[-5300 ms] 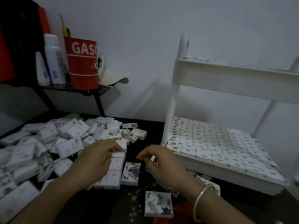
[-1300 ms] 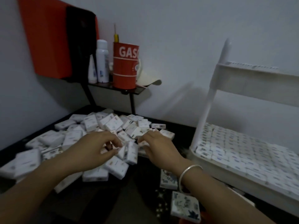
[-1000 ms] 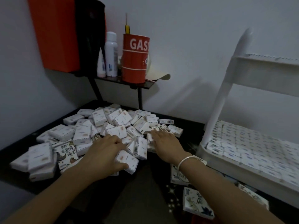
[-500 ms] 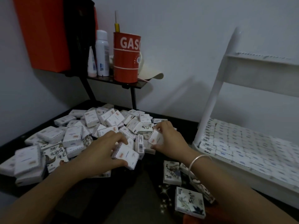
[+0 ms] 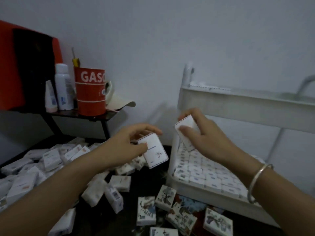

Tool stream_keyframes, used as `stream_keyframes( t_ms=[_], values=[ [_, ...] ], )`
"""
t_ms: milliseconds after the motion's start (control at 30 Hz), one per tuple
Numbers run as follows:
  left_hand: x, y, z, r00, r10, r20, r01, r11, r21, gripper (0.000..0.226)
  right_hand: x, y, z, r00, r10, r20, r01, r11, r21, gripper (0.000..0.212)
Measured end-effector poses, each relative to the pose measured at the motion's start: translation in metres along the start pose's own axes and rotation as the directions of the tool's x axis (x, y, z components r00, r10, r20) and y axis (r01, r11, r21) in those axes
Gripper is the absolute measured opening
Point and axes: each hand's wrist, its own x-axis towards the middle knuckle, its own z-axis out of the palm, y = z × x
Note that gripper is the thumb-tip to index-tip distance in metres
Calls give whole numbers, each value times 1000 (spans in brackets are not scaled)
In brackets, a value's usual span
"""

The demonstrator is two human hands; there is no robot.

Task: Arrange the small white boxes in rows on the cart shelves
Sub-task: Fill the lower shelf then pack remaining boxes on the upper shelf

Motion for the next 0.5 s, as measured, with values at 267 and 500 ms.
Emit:
stream_keyframes(
  t_ms=[267, 500],
  values=[
    [68, 78, 7, 964, 259, -65, -259, 966, -3, 37, 58, -8, -125, 960, 69, -272, -7, 975, 224, 11],
    [95, 98, 6, 943, 308, -123, -293, 948, 124, 35, 105, 30, -148, 848, 139, -511, -144, 989, 31, 24]
  ],
)
